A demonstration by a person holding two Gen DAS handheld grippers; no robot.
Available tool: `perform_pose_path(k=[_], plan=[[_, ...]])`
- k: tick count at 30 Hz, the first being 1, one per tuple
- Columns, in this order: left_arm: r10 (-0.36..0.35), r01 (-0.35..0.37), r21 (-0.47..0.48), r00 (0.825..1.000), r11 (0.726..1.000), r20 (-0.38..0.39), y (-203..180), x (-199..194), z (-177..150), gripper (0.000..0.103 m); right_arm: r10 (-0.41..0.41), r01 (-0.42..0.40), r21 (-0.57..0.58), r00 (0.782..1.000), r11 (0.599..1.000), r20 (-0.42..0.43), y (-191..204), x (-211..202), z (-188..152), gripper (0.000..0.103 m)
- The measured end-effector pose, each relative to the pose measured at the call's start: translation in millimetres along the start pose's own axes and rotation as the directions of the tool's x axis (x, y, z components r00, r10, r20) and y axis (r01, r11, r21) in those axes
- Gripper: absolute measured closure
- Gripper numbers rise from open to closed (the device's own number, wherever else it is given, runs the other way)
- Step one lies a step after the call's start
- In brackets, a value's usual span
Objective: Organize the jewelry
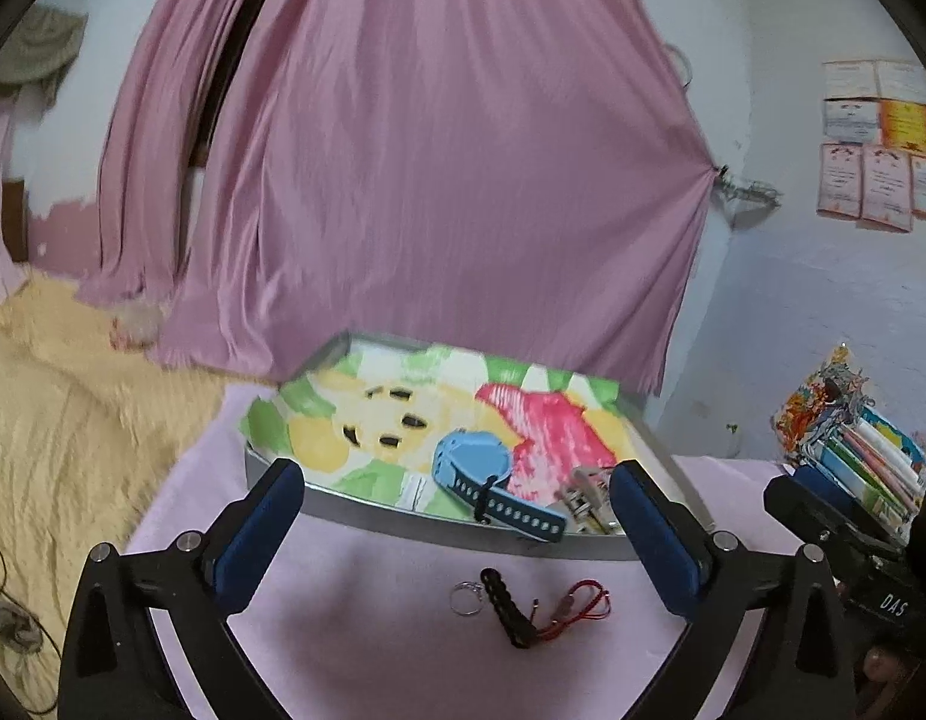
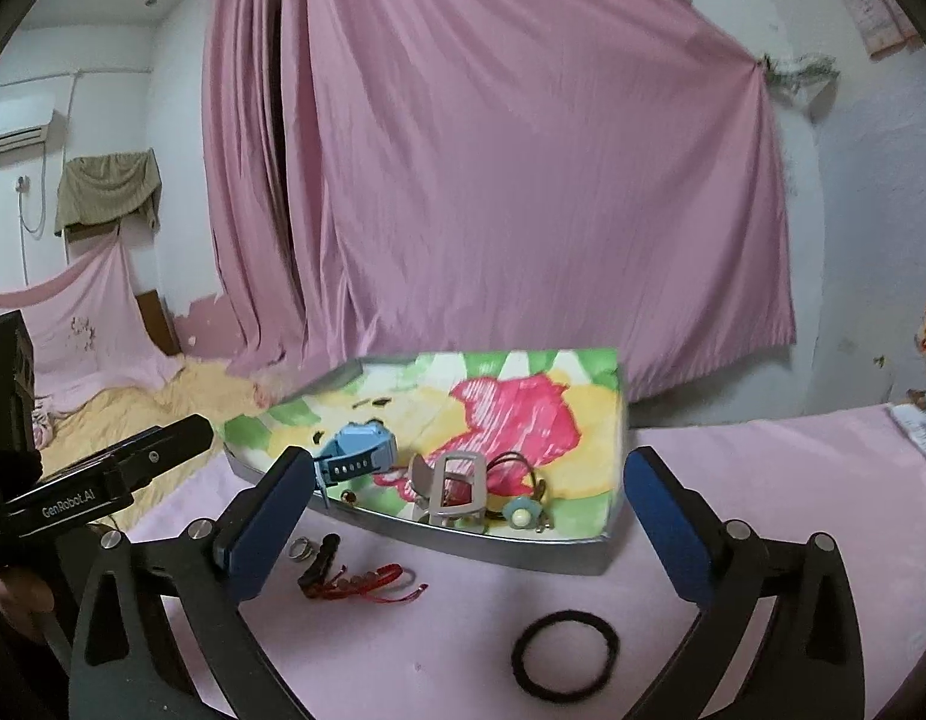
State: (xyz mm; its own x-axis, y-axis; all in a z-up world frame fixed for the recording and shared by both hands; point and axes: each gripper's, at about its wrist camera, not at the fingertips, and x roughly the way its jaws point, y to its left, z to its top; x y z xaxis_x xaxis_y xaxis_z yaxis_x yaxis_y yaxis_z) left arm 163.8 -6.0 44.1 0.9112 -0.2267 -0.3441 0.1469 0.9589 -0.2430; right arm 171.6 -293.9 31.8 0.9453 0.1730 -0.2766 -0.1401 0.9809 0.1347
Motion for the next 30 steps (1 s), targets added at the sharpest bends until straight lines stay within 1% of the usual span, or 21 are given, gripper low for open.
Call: perform_pose_path(k=[3, 6, 10, 17, 30], plan=[[0.004, -0.007, 0.057, 0.999, 0.998, 0.049, -9.8, -16.0, -4.8, 0.001, -0.010, 0.010, -0.007, 0.999, 1.000, 0.041, 0.0, -19.0, -3.6, 0.002], [0.013, -0.021, 0.107, 0.997, 0.994, 0.076, -18.0, -27.3, -10.6, 0.001, -0.015, 0.016, -0.010, 0.997, 1.000, 0.069, 0.3, -34.4, -8.5, 0.002], [0.010, -0.020, 0.138, 0.997, 0.990, 0.075, -23.7, -36.3, -17.5, 0.001, -0.026, 0.027, -0.005, 0.996, 1.000, 0.082, -0.3, -50.7, -15.2, 0.002], [0.003, -0.010, 0.134, 0.999, 0.991, 0.049, -22.0, -45.3, -29.3, 0.001, -0.041, 0.042, -0.019, 0.998, 0.999, 0.044, -3.8, -61.1, -27.4, 0.002], [0.016, -0.013, 0.129, 1.000, 0.992, -0.019, -19.0, -45.0, -47.1, 0.001, -0.046, 0.045, -0.017, 0.998, 0.999, -0.045, -9.6, -53.1, -44.8, 0.002]])
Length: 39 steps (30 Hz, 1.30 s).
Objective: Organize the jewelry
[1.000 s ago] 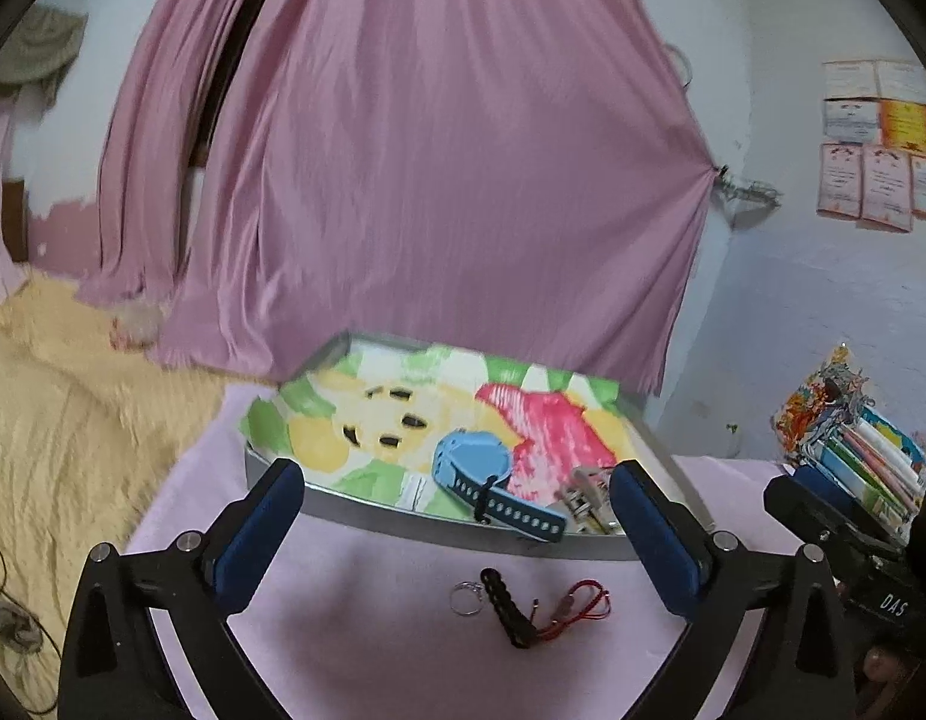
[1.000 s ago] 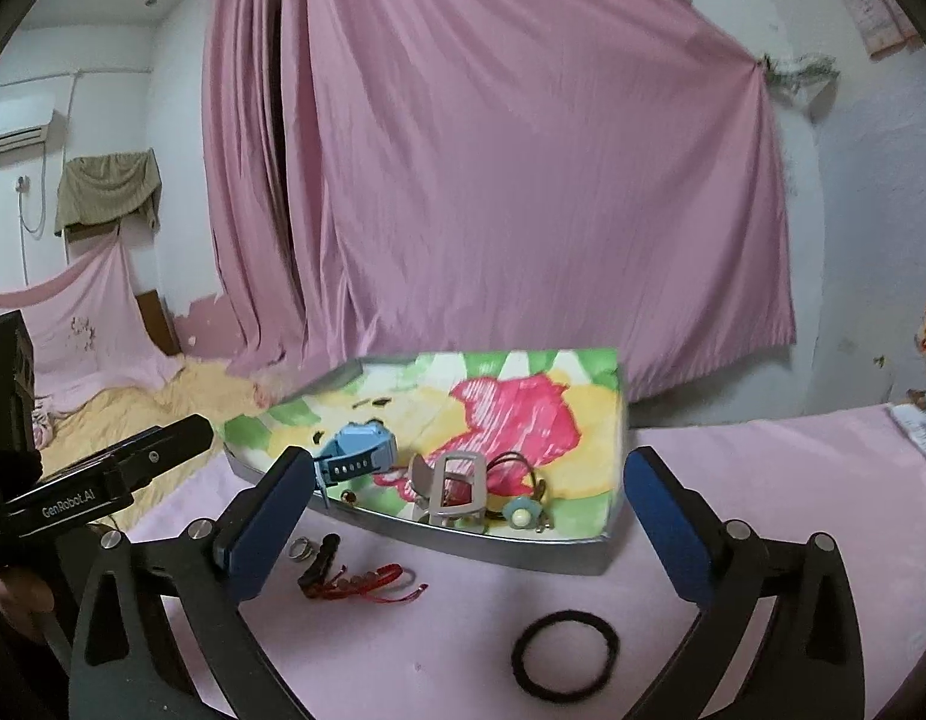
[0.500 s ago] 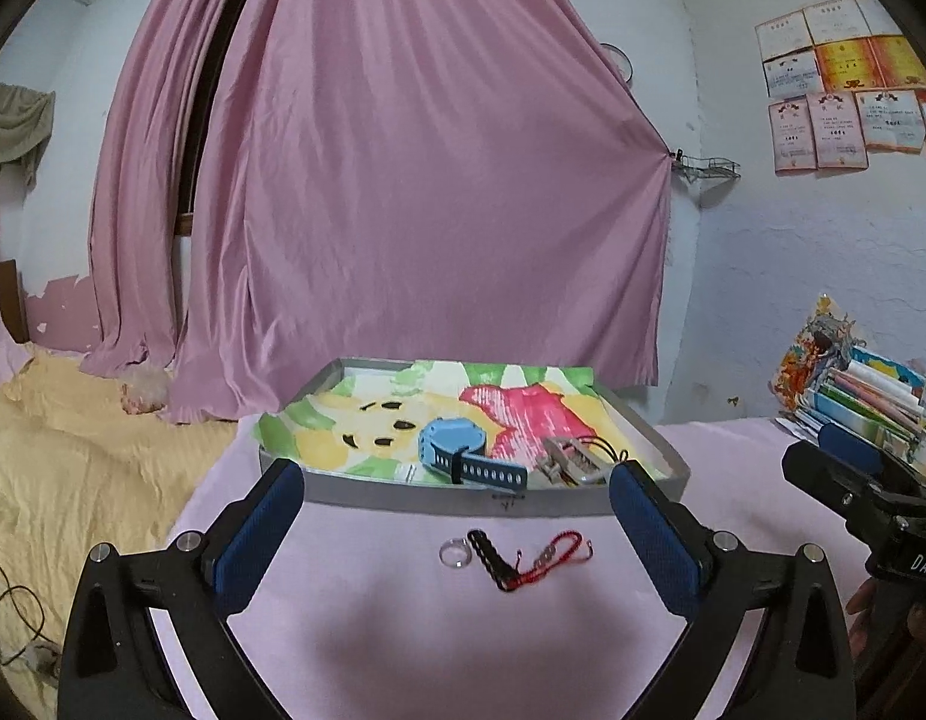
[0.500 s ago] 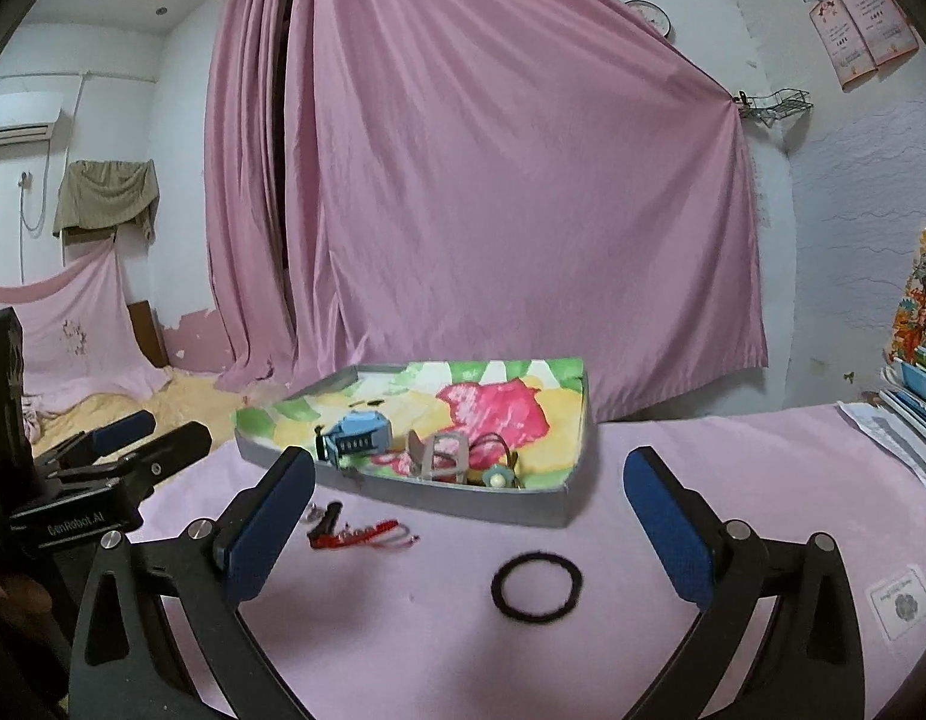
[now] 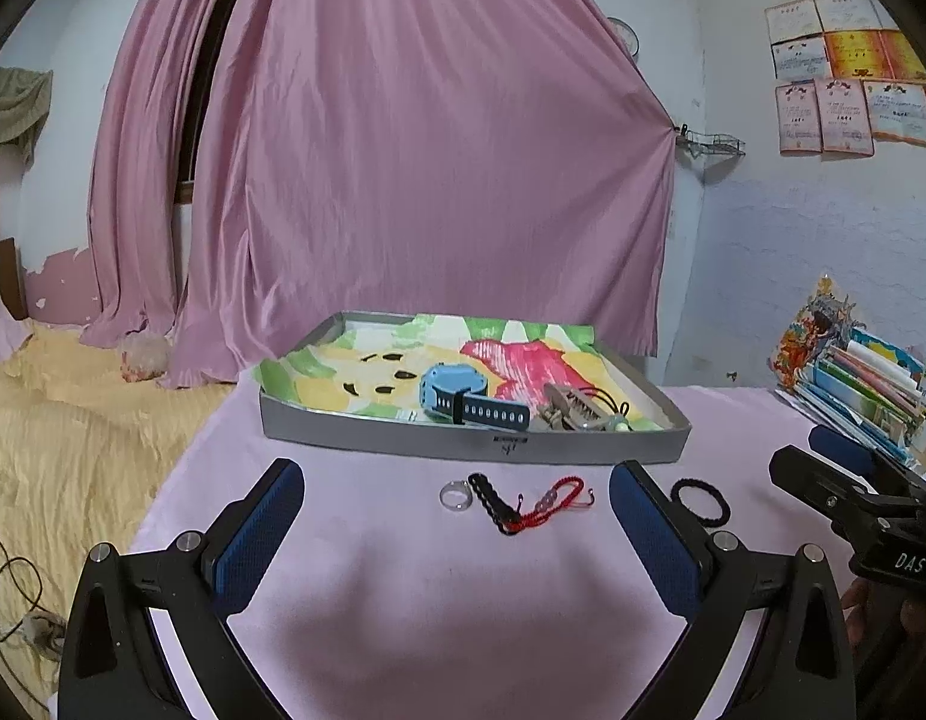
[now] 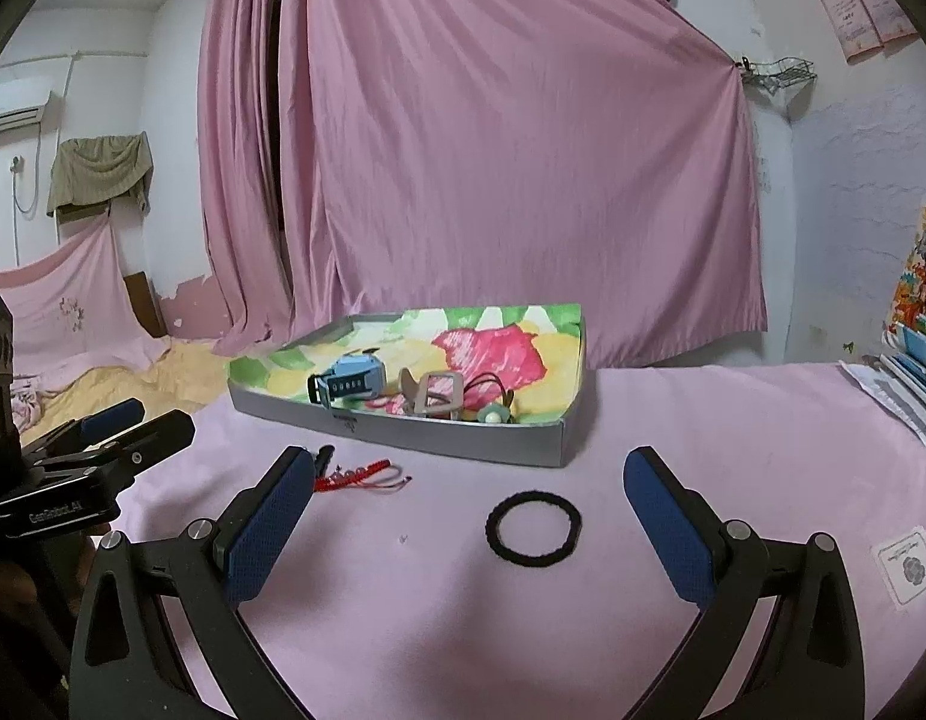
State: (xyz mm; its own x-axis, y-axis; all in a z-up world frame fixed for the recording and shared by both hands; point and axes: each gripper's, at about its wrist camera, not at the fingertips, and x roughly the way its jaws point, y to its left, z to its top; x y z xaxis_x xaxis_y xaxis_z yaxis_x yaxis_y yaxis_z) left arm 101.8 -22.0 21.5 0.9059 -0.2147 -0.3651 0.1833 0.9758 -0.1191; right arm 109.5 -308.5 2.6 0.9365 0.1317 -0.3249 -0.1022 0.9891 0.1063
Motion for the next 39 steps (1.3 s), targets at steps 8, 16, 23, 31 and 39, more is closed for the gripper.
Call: perform_pose_path(k=[8, 16, 23, 31, 39], plan=[[-0.003, 0.004, 0.009, 0.996, 1.000, -0.087, 1.8, 12.4, -1.4, 0.001, -0.012, 0.010, -0.012, 0.995, 1.000, -0.099, -1.8, 16.9, -6.8, 0.002], [-0.003, 0.005, 0.012, 0.979, 1.000, -0.205, 5.4, 34.4, -2.6, 0.001, -0.004, 0.004, 0.000, 0.982, 1.000, -0.186, -5.2, 32.6, -10.2, 0.002], [-0.020, 0.013, -0.026, 0.955, 1.000, -0.295, 11.6, 56.4, -2.0, 0.001, -0.019, 0.014, -0.020, 0.964, 1.000, -0.264, -1.8, 48.0, -10.0, 0.020], [-0.026, 0.019, -0.023, 0.935, 1.000, -0.355, 11.6, 74.7, 1.8, 0.020, -0.016, 0.002, -0.036, 0.929, 0.999, -0.371, 0.9, 71.8, -9.2, 0.054], [-0.027, 0.021, -0.018, 0.910, 1.000, -0.414, 9.7, 98.6, 5.8, 0.037, -0.046, 0.022, -0.061, 0.907, 0.998, -0.418, -0.5, 85.4, -9.3, 0.055]])
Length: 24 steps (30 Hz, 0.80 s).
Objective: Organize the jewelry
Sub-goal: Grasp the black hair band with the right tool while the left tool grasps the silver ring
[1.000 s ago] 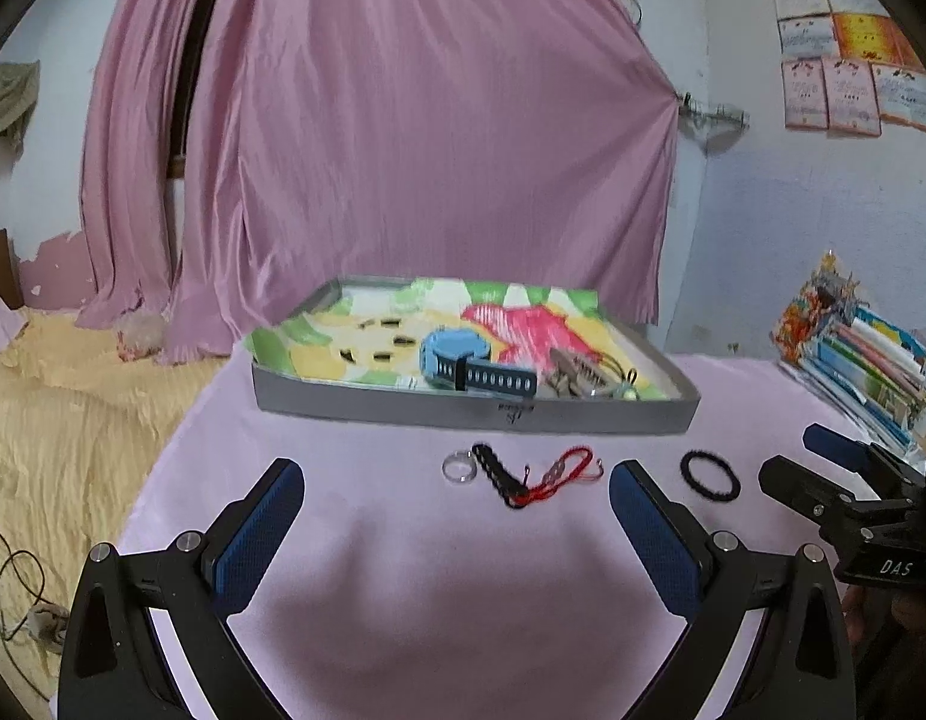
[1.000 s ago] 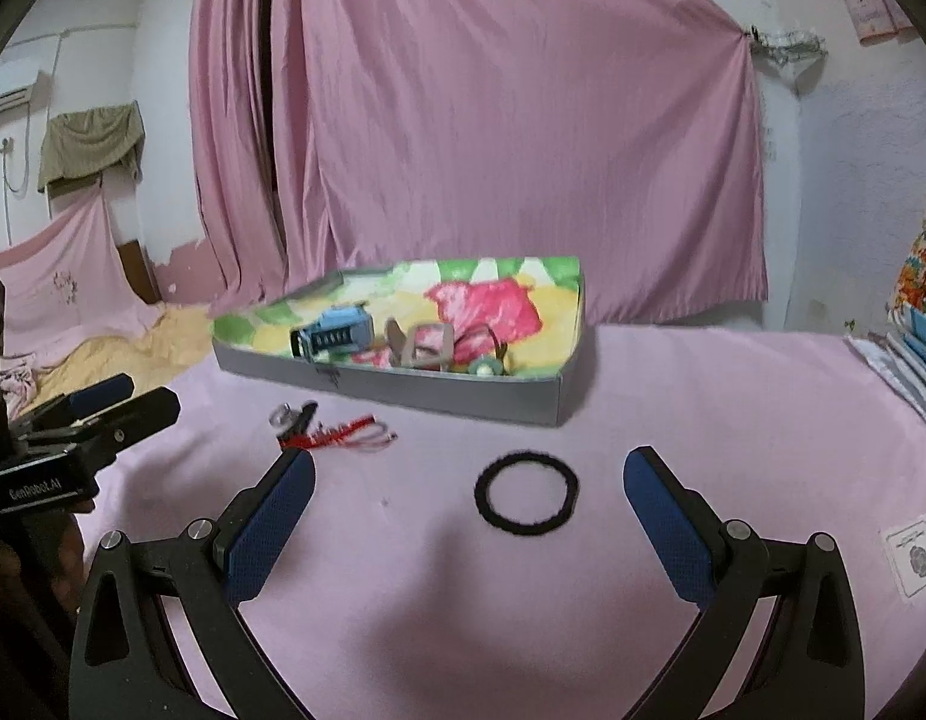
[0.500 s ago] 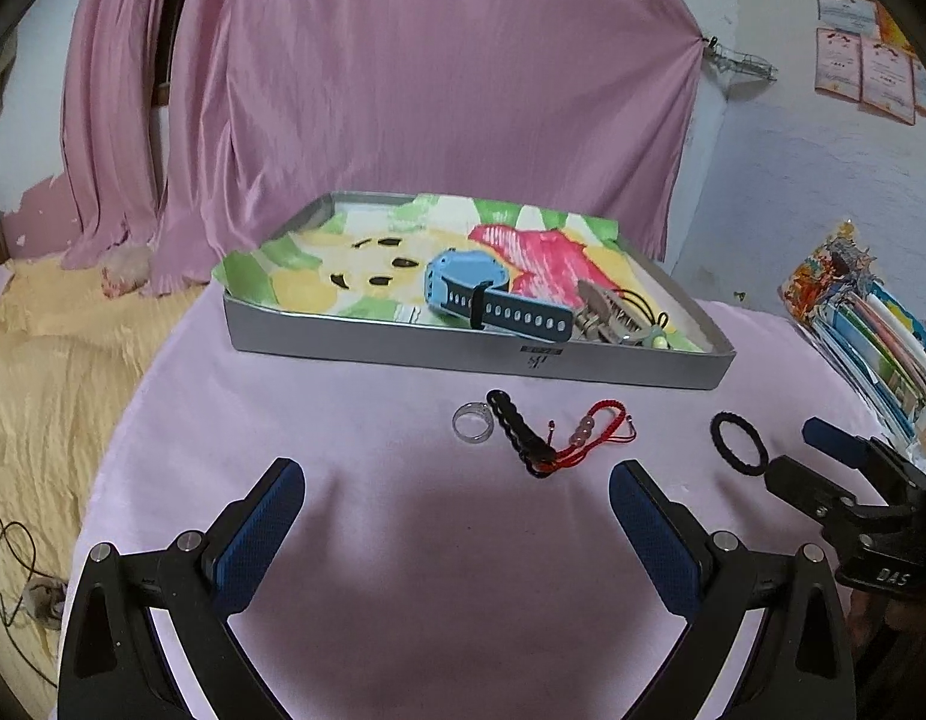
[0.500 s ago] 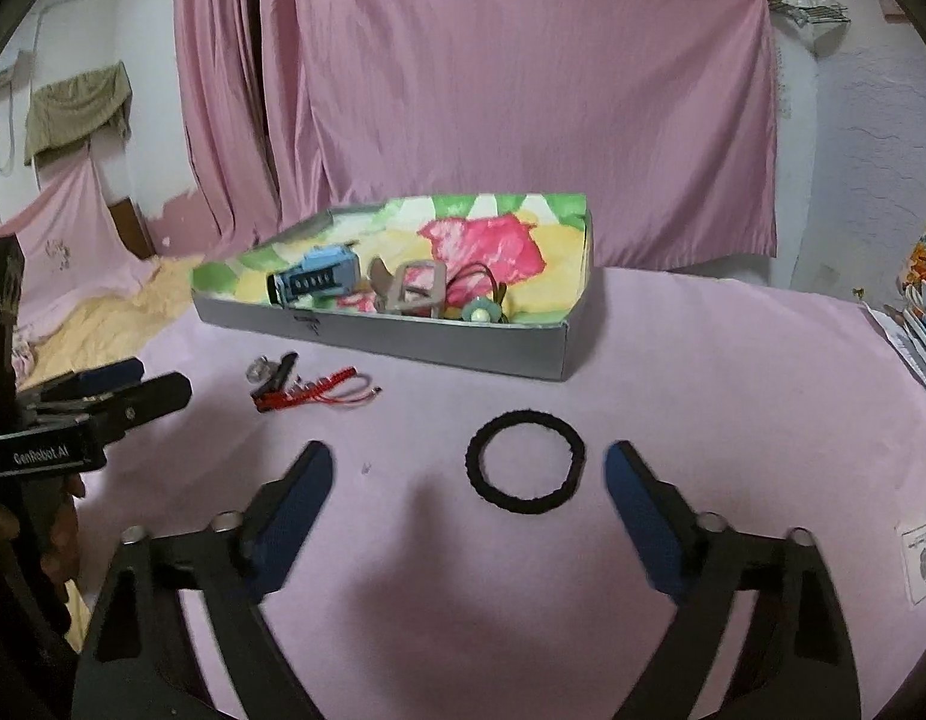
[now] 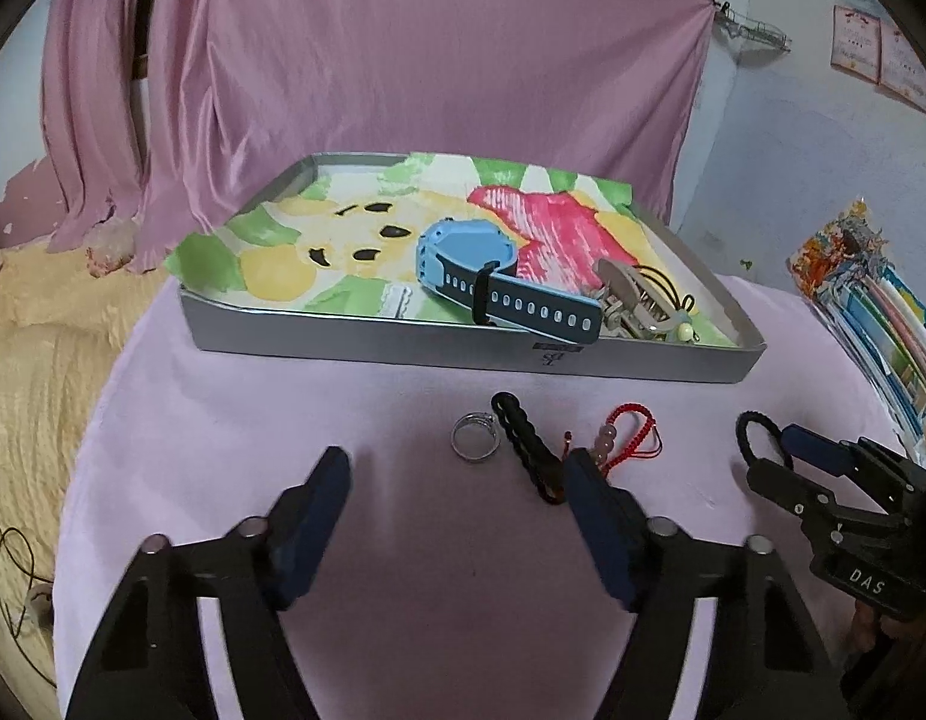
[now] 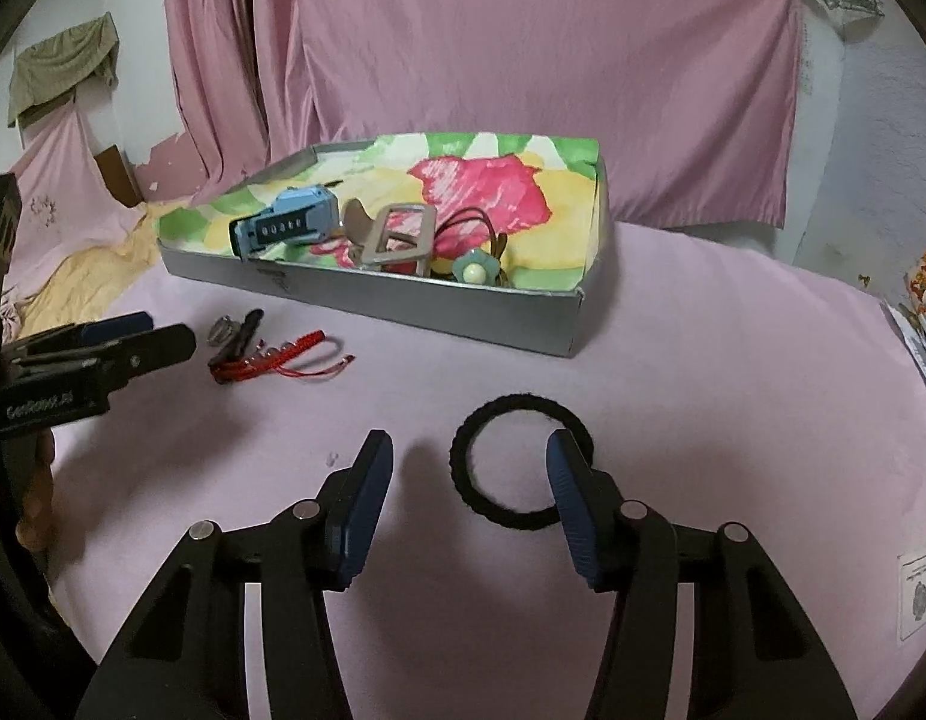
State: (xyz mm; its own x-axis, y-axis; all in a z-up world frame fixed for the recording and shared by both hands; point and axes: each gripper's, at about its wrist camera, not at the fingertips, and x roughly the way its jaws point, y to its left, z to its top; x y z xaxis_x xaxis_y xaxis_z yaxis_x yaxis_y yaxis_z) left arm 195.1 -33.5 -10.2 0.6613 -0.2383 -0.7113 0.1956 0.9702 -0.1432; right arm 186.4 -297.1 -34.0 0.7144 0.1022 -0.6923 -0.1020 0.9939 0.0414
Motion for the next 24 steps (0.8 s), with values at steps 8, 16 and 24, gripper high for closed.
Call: perform_pose_path(k=[8, 16, 24], plan=[[-0.008, 0.008, 0.002, 0.999, 1.000, -0.051, -3.9, 14.3, 8.1, 0.051, 0.002, -0.002, -0.020, 0.999, 1.000, -0.042, 5.3, 8.0, 2.7, 0.064], [0.015, -0.013, 0.027, 0.997, 1.000, -0.072, -8.6, 22.0, 11.1, 0.071, 0.000, -0.002, -0.059, 0.999, 0.998, -0.047, 10.8, 8.0, 5.9, 0.082], [0.037, -0.030, 0.083, 0.996, 0.996, -0.078, -16.2, 24.0, 11.5, 0.085, 0.027, -0.029, -0.028, 0.998, 0.999, -0.048, 1.6, 11.2, 9.0, 0.094]])
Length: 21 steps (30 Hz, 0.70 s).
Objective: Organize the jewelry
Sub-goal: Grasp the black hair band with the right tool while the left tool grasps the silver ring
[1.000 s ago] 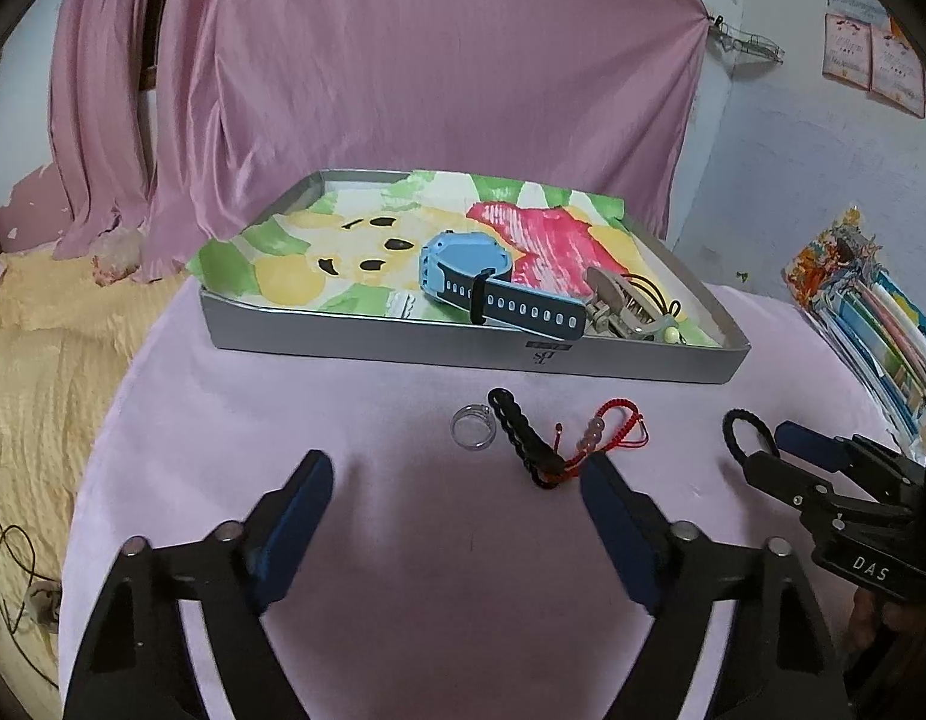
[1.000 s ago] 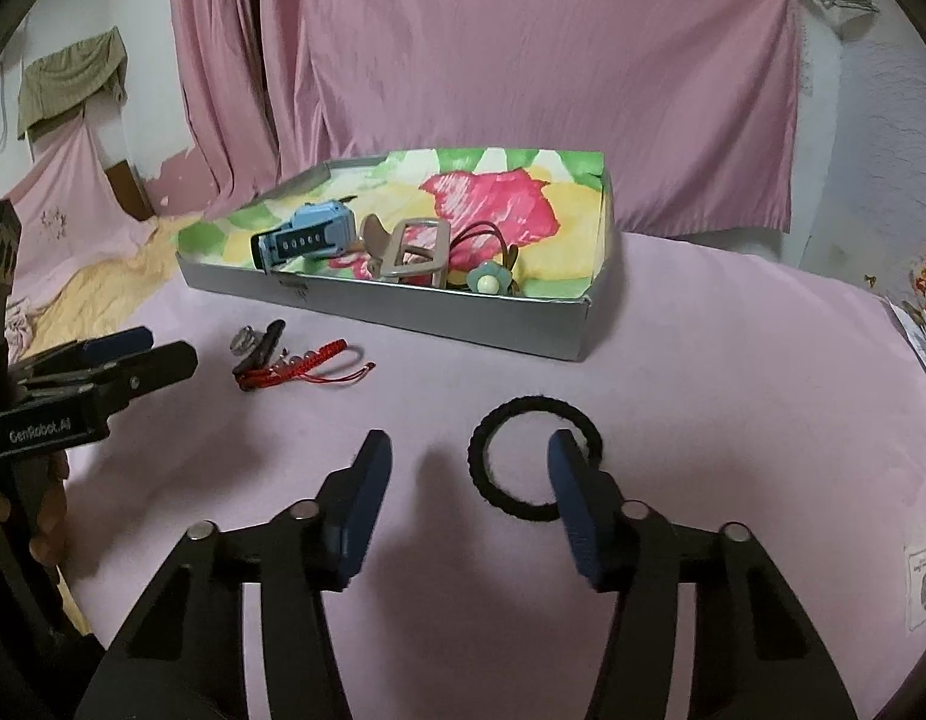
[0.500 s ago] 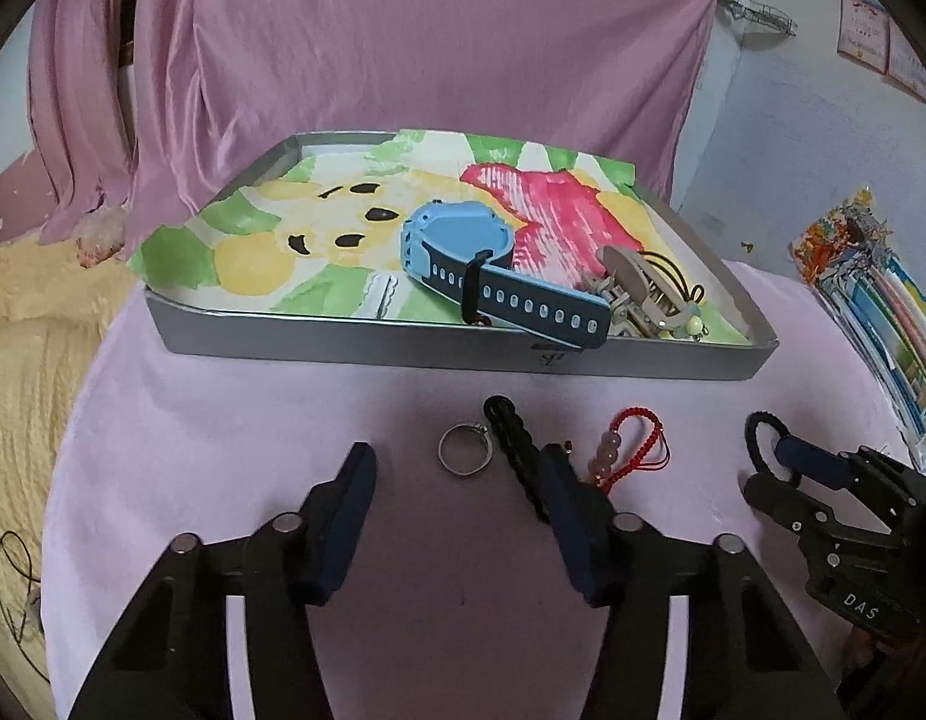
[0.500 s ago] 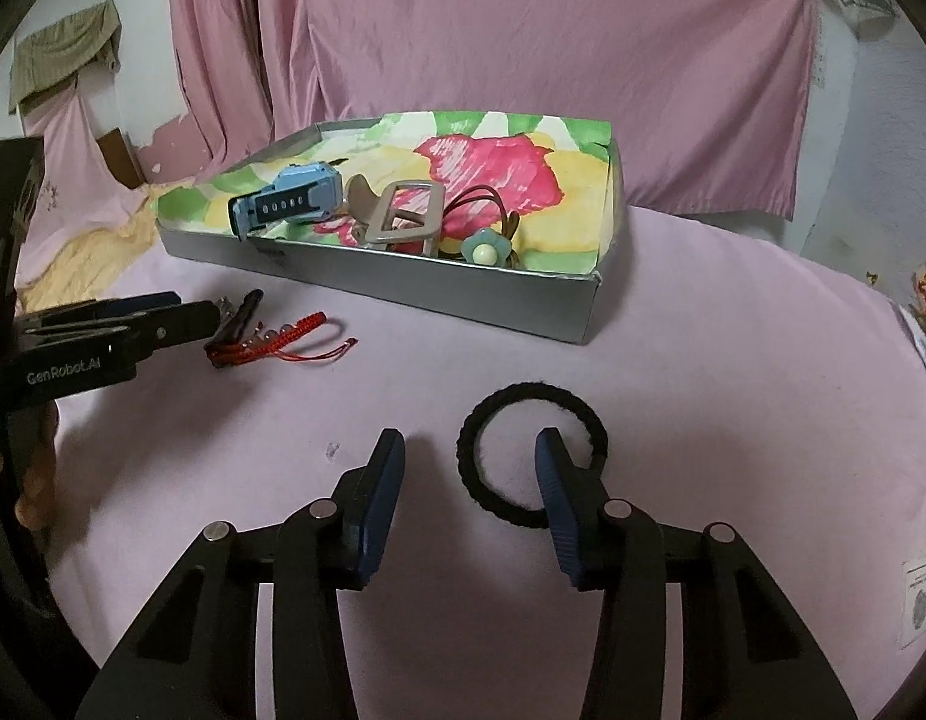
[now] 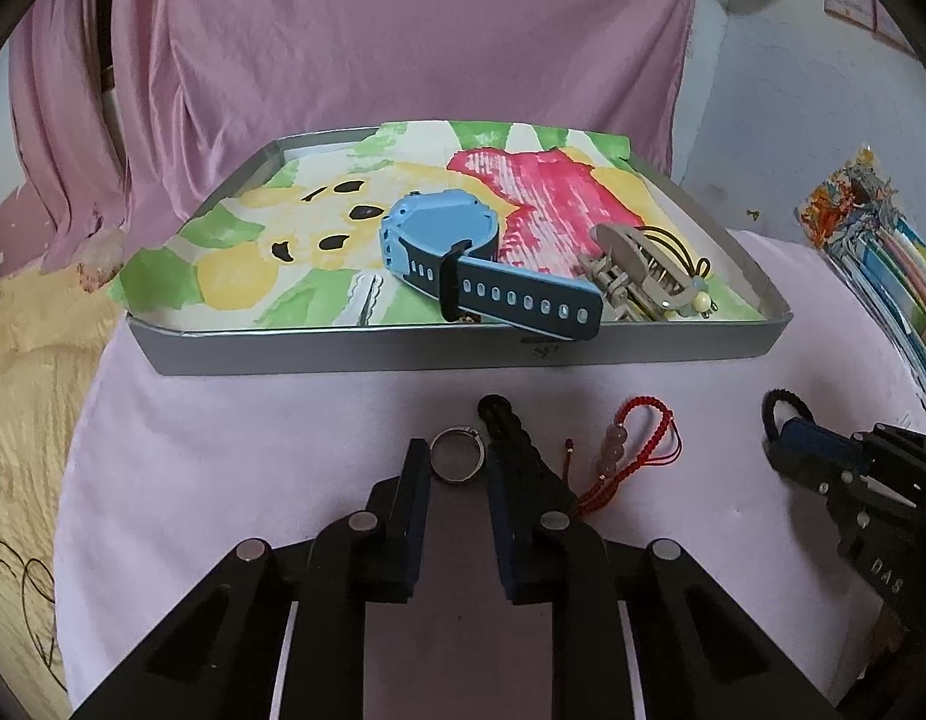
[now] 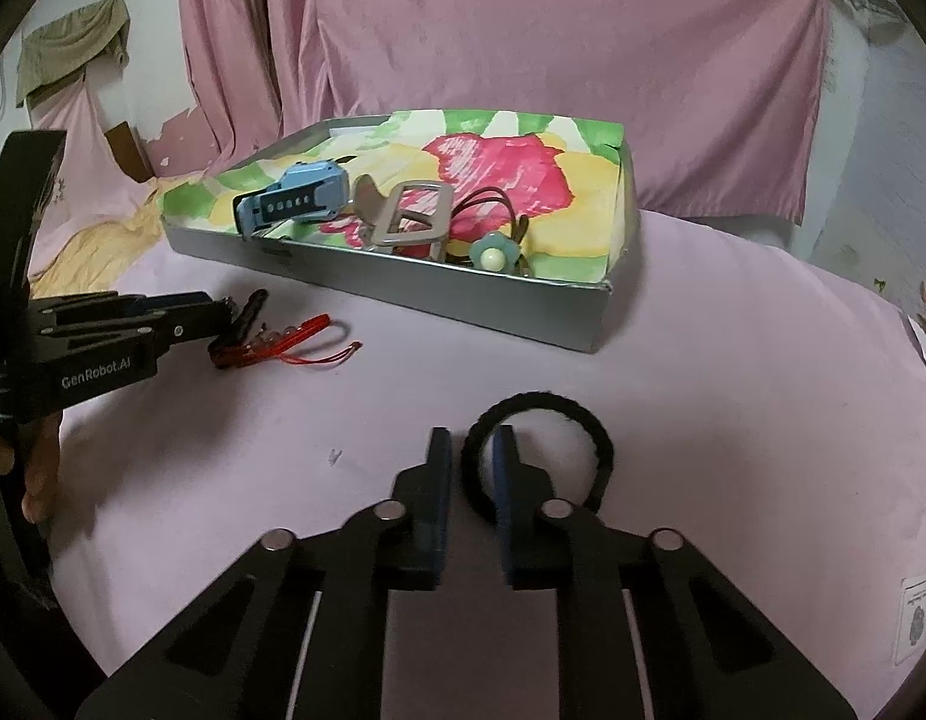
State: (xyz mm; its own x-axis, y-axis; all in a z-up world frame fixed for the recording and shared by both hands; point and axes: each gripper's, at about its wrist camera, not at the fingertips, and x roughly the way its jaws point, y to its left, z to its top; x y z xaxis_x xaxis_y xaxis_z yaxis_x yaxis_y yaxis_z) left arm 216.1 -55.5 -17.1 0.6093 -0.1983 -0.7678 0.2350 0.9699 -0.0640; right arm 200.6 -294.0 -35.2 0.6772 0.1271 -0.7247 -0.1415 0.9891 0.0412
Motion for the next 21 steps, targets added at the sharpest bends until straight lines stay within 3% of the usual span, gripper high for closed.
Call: perform_pose_path(k=[5, 6, 7, 8, 21], plan=[[0.010, -0.010, 0.010, 1.000, 1.000, 0.002, -1.9, -0.4, -0.4, 0.086, 0.018, -0.018, 0.016, 1.000, 1.000, 0.003, -2.7, 1.2, -0.1, 0.098], [0.012, -0.012, 0.009, 1.000, 1.000, 0.004, -2.4, -1.6, -1.1, 0.088, 0.023, -0.023, 0.017, 1.000, 1.000, 0.004, -2.9, 1.7, 0.1, 0.098], [0.009, -0.009, 0.012, 1.000, 1.000, 0.011, -3.1, -3.1, -1.4, 0.098, 0.028, -0.028, 0.020, 1.000, 0.999, 0.005, -3.1, 1.3, -0.1, 0.098], [0.004, -0.004, 0.015, 1.000, 1.000, 0.014, -4.5, -4.7, -1.6, 0.099, 0.034, -0.034, 0.024, 0.999, 0.999, 0.010, -3.6, 0.8, -0.3, 0.098], [-0.022, 0.022, -0.015, 1.000, 1.000, 0.001, 1.4, -4.5, -5.2, 0.100, 0.062, -0.063, 0.044, 0.998, 0.997, 0.020, -2.7, -1.0, -2.7, 0.098]])
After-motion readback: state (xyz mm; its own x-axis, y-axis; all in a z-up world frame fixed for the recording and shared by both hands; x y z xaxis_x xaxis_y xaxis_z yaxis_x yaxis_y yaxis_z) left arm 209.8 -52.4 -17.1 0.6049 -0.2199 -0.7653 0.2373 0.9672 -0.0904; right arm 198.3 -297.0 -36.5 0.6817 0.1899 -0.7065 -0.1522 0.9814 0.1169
